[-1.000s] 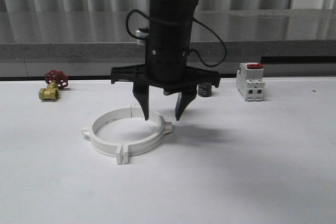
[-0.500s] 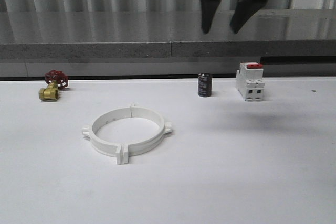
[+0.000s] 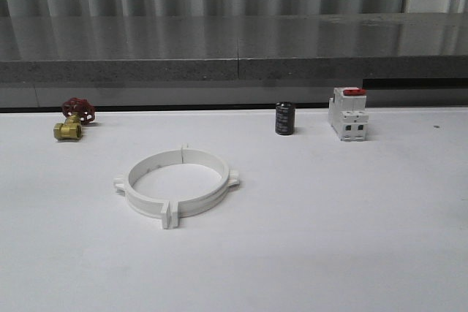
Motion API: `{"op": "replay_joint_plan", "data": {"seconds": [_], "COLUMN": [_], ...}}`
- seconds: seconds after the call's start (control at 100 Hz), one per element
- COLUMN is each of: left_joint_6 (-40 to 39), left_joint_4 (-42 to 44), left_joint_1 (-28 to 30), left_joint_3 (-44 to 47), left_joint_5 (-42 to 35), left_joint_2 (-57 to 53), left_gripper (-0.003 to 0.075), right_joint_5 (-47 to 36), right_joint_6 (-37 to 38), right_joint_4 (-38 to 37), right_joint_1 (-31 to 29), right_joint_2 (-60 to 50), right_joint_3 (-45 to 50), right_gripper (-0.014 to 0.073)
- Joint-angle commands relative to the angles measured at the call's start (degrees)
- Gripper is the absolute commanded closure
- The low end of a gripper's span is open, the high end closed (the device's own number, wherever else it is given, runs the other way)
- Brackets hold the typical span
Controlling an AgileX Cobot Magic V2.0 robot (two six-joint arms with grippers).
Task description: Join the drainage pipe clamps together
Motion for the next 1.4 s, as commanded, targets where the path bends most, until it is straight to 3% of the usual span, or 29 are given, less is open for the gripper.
{"op": "replay_joint_plan", "data": {"seconds": [0.0, 0.31, 0.48, 0.6, 0.86, 1.39], "left_joint_6": [0.06, 0.06, 0.06, 0.06, 0.06, 0.06], "left_joint_4": [-0.30, -0.30, -0.30, -0.30, -0.30, -0.30], "left_joint_1": [0.10, 0.10, 0.10, 0.10, 0.10, 0.10], "left_joint_3": [-1.47, -1.47, -1.47, -1.47, -1.47, -1.47], "left_joint_5": [-4.53, -4.53, -4.53, -4.53, -4.53, -4.53], "left_joint_2": [0.48, 0.48, 0.48, 0.48, 0.48, 0.48], "left_gripper": [0.0741, 0.0741, 0.0741, 0.0741, 0.0741, 0.0741], "right_joint_5": [-4.25, -8.32, -8.15, -7.95, -7.82, -7.80], "right_joint_6": [-0.76, -0.76, -0.76, -0.76, -0.76, -0.76], "right_joint_4": [0.45, 0.45, 0.75, 0.45, 0.05, 0.00], "right_joint_1": [-2.19, -2.63, -2.63, -2.63, -2.63, -2.63], "right_joint_2": [-7.59, -30.33, -40.57, -46.06, -50.36, -50.36], "right_joint_3": [4.24, 21.11, 27.56, 30.95, 34.54, 34.54], "right_gripper": [0.0167, 0.0173, 0.0230, 0.0326, 0.0667, 0.0661]}}
